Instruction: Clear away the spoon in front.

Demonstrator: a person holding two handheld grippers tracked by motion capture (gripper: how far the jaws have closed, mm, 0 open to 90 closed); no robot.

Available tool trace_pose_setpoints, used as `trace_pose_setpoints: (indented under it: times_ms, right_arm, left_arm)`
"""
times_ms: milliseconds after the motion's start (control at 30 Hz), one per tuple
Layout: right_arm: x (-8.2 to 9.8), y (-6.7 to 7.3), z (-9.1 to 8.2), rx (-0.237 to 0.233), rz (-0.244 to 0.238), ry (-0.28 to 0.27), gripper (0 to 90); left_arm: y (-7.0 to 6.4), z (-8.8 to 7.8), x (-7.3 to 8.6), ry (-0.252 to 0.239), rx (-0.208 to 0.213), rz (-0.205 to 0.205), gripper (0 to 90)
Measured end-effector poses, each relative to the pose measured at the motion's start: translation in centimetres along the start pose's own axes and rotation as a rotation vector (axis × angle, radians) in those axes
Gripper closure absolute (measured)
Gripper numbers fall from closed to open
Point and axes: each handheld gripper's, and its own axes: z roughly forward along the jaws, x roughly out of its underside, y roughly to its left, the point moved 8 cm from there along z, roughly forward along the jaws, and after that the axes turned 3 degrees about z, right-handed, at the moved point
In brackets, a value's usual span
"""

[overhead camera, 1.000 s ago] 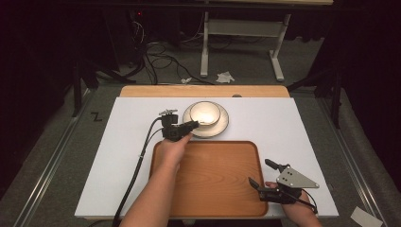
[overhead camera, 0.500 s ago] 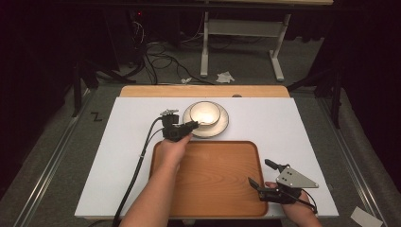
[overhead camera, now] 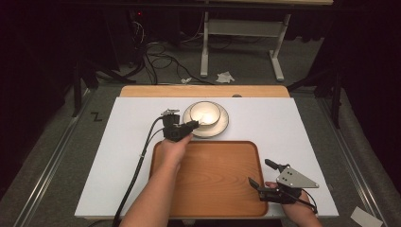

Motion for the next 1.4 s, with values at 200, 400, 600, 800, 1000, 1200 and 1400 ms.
trace_pose_setpoints:
  times_ms: [200,400,600,800,1000,1200,1400]
  right_arm:
    - [0.0,0.0,0.0,0.0,0.001,-0.001,16.3]
    - [0.0,0.0,0.0,0.0,-0.002,-0.002,16.3]
    - [0.0,-0.1,0.0,0.0,-0.001,-0.003,16.3]
    - [-0.1,-0.1,0.0,-0.002,-0.004,-0.006,16.3]
    - [0.0,0.0,0.0,0.0,0.004,0.0,16.3]
    - [0.0,0.0,0.0,0.002,0.002,0.004,16.3]
    - [0.0,0.0,0.0,0.002,0.003,0.0,16.3]
  left_arm:
    - [-0.2,0.0,0.0,-0.002,0.004,0.007,85.9]
    - [-0.4,-0.1,-0.1,-0.006,0.01,0.013,86.0]
    - [-0.7,-0.1,-0.2,-0.018,0.012,0.036,86.1]
    - [-1.1,-0.3,-0.2,-0.032,0.016,0.089,86.1]
    - [-1.4,-1.3,-1.0,-0.082,0.011,0.135,86.0]
    - [-1.9,-2.7,-1.5,-0.107,0.007,0.197,86.1]
    - [-2.5,-4.2,-1.8,-0.126,0.014,0.27,86.1]
